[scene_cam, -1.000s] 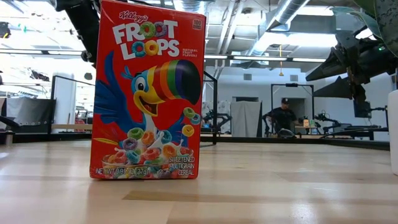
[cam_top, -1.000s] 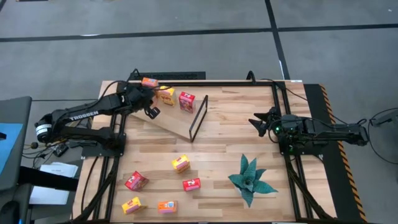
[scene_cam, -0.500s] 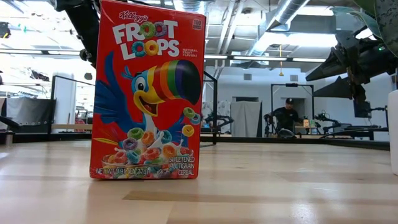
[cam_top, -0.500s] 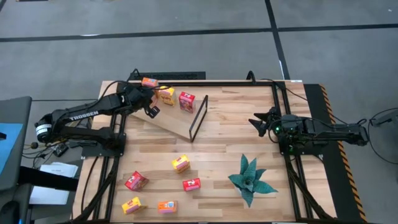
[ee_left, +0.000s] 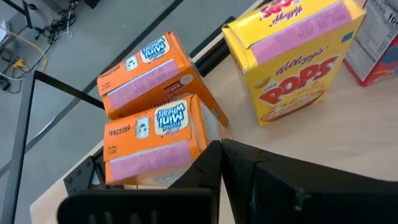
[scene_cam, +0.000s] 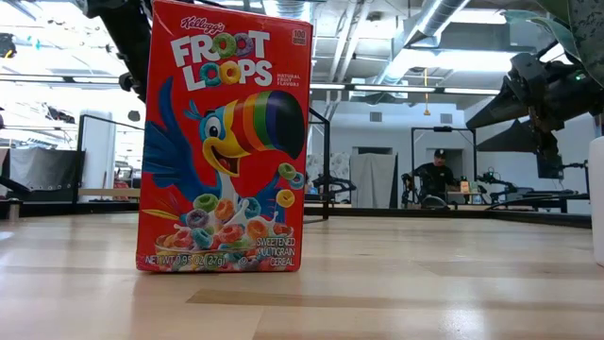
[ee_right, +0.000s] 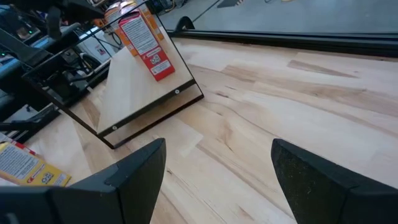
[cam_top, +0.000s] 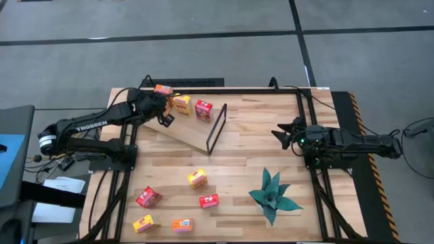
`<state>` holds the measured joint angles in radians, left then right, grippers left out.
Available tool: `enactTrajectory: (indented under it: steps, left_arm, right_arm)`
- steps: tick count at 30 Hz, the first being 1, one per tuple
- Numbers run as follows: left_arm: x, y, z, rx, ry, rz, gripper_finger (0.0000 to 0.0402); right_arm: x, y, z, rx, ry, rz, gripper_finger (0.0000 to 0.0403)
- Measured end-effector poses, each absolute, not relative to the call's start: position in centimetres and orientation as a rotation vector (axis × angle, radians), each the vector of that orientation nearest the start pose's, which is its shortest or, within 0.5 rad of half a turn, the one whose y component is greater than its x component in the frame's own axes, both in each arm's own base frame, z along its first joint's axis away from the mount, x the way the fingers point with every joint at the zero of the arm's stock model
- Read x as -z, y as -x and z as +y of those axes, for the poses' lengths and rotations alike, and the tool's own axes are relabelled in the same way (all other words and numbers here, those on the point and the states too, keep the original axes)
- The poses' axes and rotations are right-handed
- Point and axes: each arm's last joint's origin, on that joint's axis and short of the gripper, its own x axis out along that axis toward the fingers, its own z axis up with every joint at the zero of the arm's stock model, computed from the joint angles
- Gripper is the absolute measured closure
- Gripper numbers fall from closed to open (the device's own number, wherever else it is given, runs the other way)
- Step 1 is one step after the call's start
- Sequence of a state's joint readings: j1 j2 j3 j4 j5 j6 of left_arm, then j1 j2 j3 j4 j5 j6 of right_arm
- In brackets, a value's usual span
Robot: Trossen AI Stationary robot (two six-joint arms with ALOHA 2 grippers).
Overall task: Stack cereal on shelf
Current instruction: Put the top orange cereal box aligned with the other orange cereal box on the shelf
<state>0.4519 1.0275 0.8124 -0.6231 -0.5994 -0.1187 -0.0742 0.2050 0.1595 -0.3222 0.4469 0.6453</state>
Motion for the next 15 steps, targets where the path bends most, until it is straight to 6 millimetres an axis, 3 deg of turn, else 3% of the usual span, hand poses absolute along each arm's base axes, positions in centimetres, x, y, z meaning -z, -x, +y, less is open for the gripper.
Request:
enactTrajectory:
  steps: [7, 11, 15]
  left_arm:
    - [-27.3, -17.3, 10.0, -0.983, 0.073, 0.774, 0.0401]
    - [-28.4, -17.0, 8.8, -0.864, 0.148, 0.791, 0.0402]
    - [-27.7, -15.8, 7.5, -0.91, 0.157, 0.86, 0.0401]
  right_arm:
    - [-17.2, -9.5, -2.0, 0.612, -0.555, 0.185, 0.0086]
    - [-17.2, -9.5, -2.0, 0.612, -0.556, 0.185, 0.0086]
    - [-17.2, -9.5, -2.0, 0.612, -0.556, 0.184, 0.0086]
